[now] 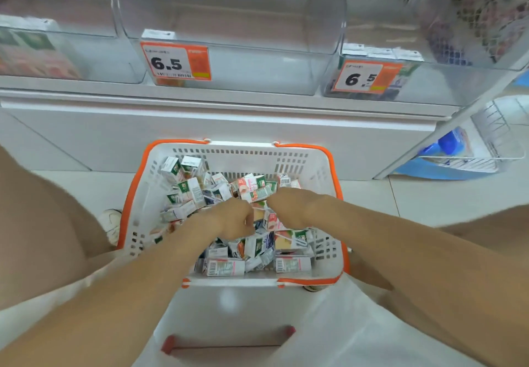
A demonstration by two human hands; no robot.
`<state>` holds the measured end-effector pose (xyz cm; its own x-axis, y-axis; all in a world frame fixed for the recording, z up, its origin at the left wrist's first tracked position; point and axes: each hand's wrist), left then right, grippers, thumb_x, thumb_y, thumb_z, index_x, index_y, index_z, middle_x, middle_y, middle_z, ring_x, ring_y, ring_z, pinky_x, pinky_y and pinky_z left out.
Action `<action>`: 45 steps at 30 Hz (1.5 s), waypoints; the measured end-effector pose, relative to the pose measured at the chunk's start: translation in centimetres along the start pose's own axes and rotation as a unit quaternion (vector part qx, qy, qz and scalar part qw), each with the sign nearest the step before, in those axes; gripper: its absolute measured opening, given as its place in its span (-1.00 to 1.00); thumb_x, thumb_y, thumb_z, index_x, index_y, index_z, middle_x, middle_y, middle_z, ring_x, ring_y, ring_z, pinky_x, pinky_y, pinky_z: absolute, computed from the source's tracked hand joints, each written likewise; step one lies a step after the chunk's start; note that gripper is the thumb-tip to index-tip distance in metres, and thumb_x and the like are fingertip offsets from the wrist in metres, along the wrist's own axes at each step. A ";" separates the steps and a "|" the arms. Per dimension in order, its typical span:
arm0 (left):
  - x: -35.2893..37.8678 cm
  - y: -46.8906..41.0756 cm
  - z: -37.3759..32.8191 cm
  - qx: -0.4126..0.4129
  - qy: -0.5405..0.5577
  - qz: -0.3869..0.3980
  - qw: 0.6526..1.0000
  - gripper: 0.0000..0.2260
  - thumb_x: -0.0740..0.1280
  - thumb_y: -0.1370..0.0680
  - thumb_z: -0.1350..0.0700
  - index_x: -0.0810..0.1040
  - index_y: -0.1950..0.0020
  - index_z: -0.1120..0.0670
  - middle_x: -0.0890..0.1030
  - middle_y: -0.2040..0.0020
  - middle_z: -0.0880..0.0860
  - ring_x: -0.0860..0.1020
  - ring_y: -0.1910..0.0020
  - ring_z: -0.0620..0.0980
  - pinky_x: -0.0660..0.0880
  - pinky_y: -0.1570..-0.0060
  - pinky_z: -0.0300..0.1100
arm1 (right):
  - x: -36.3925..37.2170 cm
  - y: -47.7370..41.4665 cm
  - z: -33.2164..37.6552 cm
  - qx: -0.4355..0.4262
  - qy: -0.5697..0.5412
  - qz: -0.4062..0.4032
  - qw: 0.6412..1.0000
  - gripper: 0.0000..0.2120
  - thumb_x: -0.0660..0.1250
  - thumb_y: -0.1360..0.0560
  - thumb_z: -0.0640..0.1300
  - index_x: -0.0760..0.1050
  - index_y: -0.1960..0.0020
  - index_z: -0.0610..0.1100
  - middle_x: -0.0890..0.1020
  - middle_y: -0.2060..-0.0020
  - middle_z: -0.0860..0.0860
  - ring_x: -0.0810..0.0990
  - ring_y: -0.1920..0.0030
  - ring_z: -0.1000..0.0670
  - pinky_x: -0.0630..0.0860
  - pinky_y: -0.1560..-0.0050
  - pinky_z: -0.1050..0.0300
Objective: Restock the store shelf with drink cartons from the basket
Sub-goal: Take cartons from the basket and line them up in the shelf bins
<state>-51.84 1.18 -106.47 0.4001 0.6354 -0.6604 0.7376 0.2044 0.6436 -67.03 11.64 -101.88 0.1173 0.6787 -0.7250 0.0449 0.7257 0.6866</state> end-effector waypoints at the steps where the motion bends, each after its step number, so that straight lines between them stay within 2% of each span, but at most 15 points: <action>1: 0.8 -0.4 0.1 -0.006 0.000 0.013 1.000 -0.72 0.36 -0.63 -0.09 0.65 0.07 0.11 0.65 0.11 0.04 0.60 0.13 0.04 0.54 0.07 -0.07 | 0.9 -0.6 -0.3 -0.009 0.005 0.002 1.000 -0.77 0.26 -0.56 -0.41 0.35 -0.02 -0.11 0.45 0.20 -0.02 0.57 0.13 -0.10 0.56 0.16 -0.01; 4: 2.6 -1.1 -0.2 -0.026 -0.009 0.020 0.999 -0.55 0.38 -0.59 -0.23 0.49 0.22 0.13 0.56 0.28 0.11 0.53 0.30 0.09 0.44 0.27 -0.07 | 3.5 -2.5 -1.0 -0.048 0.003 0.017 0.999 -0.44 0.34 -0.55 -0.32 0.29 -0.49 -0.09 0.59 0.00 -0.07 0.64 -0.05 -0.18 0.65 -0.01 -0.14; 9: 3.7 -1.5 -1.2 -0.036 -0.048 -0.037 0.998 -0.56 0.44 -0.55 -0.18 0.30 0.29 0.02 0.44 0.30 0.01 0.49 0.29 0.03 0.46 0.31 -0.08 | 5.9 -4.4 -1.7 -0.061 0.055 -0.033 0.996 -0.27 0.44 -0.56 -0.16 0.16 -0.62 -0.10 0.52 -0.30 -0.12 0.45 -0.36 -0.19 0.55 -0.24 -0.14; 12: 3.4 -1.8 -0.9 -0.062 0.015 -0.010 0.998 -0.65 0.47 -0.52 -0.02 0.41 0.30 0.11 0.36 0.42 -0.01 0.36 0.44 0.00 0.35 0.35 -0.14 | 6.0 -4.5 -1.6 -0.044 0.102 -0.069 0.991 -0.37 0.44 -0.57 -0.16 0.26 -0.55 -0.18 0.48 -0.37 -0.14 0.43 -0.39 -0.17 0.44 -0.31 -0.08; 15: 2.5 -1.6 0.0 -0.062 0.122 0.000 0.991 -0.56 0.47 -0.46 0.09 0.27 0.46 0.05 0.20 0.49 -0.01 0.20 0.48 0.03 0.20 0.33 -0.14 | 5.8 -4.5 -1.9 -0.029 0.109 -0.056 0.992 -0.63 0.43 -0.57 -0.13 0.45 -0.33 -0.16 0.56 -0.23 -0.11 0.52 -0.27 -0.15 0.46 -0.27 -0.07; 19: 0.3 -0.6 1.3 -0.089 0.250 -0.065 0.962 -0.74 0.46 -0.49 0.15 0.48 0.36 0.09 0.35 0.41 0.00 0.31 0.46 -0.02 0.24 0.38 -0.19 | 3.5 -4.0 -2.5 -0.020 -0.130 -0.117 0.984 -0.60 0.40 -0.60 0.03 0.45 -0.32 -0.17 0.54 -0.14 -0.08 0.53 -0.14 -0.09 0.45 -0.06 0.07; 21: -1.3 0.5 1.9 -0.090 0.303 -0.098 0.944 -0.91 0.46 -0.54 0.14 0.64 -0.01 0.13 0.55 0.20 0.02 0.50 0.36 -0.04 0.40 0.34 -0.23 | 1.1 -2.9 -2.4 -0.020 -0.251 -0.151 0.956 -0.55 0.41 -0.60 0.05 0.39 -0.36 -0.15 0.51 -0.05 -0.03 0.50 -0.02 -0.02 0.39 0.03 0.15; 23: -2.9 1.7 2.6 -0.085 0.354 -0.123 0.923 -0.76 0.47 -0.56 0.13 0.63 -0.23 0.07 0.57 0.07 0.03 0.53 0.31 -0.12 0.42 0.33 -0.25 | -1.4 -1.4 -1.9 -0.013 -0.343 -0.188 0.920 -0.62 0.38 -0.62 0.04 0.37 -0.32 -0.11 0.49 0.05 -0.01 0.48 0.11 0.02 0.37 0.16 0.17; 26: -5.7 3.7 3.0 -0.066 0.373 -0.174 0.909 -0.70 0.51 -0.55 0.09 0.64 -0.28 -0.01 0.55 -0.09 0.01 0.55 0.06 -0.07 0.45 0.12 -0.19 | -5.0 1.0 -0.9 0.015 -0.494 -0.216 0.842 -0.75 0.29 -0.65 0.05 0.41 -0.23 -0.06 0.48 0.05 -0.03 0.47 0.13 0.00 0.39 0.15 0.10; 29: -8.8 6.2 2.8 -0.050 0.419 -0.241 0.874 -0.62 0.57 -0.52 0.05 0.56 -0.29 -0.05 0.55 -0.19 0.01 0.60 -0.07 0.02 0.51 0.06 -0.13 | -8.0 2.8 -0.2 0.021 -0.605 -0.218 0.766 -0.72 0.41 -0.54 -0.05 0.49 -0.23 -0.01 0.63 0.06 -0.02 0.57 0.12 -0.02 0.49 0.04 -0.01; 31: -11.0 8.0 2.4 -0.033 0.418 -0.292 0.860 -0.65 0.57 -0.52 0.00 0.54 -0.23 -0.03 0.58 -0.15 0.03 0.63 -0.06 0.04 0.54 0.08 -0.10 | -9.2 3.8 0.4 0.013 -0.620 -0.229 0.751 -0.62 0.46 -0.49 -0.13 0.45 -0.26 -0.02 0.70 0.01 -0.03 0.64 0.07 -0.01 0.55 -0.07 -0.01; 35: -15.0 11.8 1.8 0.012 0.322 -0.346 0.881 -0.79 0.48 -0.59 -0.03 0.58 -0.17 -0.02 0.61 -0.04 0.01 0.60 0.05 0.02 0.51 0.12 -0.16 | -10.9 5.2 1.8 -0.024 -0.511 -0.326 0.795 -0.66 0.48 -0.52 -0.07 0.42 -0.20 0.01 0.63 -0.01 0.03 0.63 0.08 0.00 0.61 0.00 -0.04; 38: -17.4 14.6 2.4 0.031 0.259 -0.363 0.894 -0.85 0.45 -0.61 -0.03 0.60 -0.14 -0.06 0.62 -0.03 -0.05 0.61 0.00 0.05 0.56 -0.07 -0.01 | -12.3 5.6 3.0 -0.052 -0.434 -0.393 0.809 -0.63 0.51 -0.47 0.05 0.54 -0.24 0.09 0.63 -0.03 0.15 0.65 0.02 0.09 0.63 -0.06 -0.04; 41: -19.5 17.2 4.0 0.023 0.227 -0.387 0.893 -0.86 0.39 -0.65 -0.01 0.58 -0.18 -0.03 0.59 0.02 -0.15 0.56 0.00 -0.02 0.50 -0.07 -0.05 | -14.4 5.8 4.8 -0.054 -0.436 -0.448 0.778 -0.56 0.58 -0.44 0.05 0.54 -0.26 0.12 0.65 -0.02 0.16 0.66 0.07 0.13 0.60 0.04 0.14; 45: -22.2 20.5 6.5 -0.014 0.195 -0.408 0.892 -0.89 0.37 -0.66 -0.02 0.53 -0.16 -0.06 0.63 0.02 -0.05 0.57 0.12 -0.01 0.44 0.17 -0.11 | -17.8 5.1 7.9 -0.077 -0.506 -0.469 0.720 -0.60 0.61 -0.42 -0.03 0.50 -0.16 0.06 0.71 0.04 0.09 0.71 0.09 0.07 0.67 0.01 -0.08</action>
<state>-42.05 -13.60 -81.17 -0.4877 0.4754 -0.7322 0.6801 0.7328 0.0227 -61.07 2.36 -85.09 0.7725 -0.4922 -0.4012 0.4745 0.8673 -0.1503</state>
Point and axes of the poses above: each hand's wrist, its own y-axis away from the middle knuckle, its own x-axis out of the palm, z = x × y
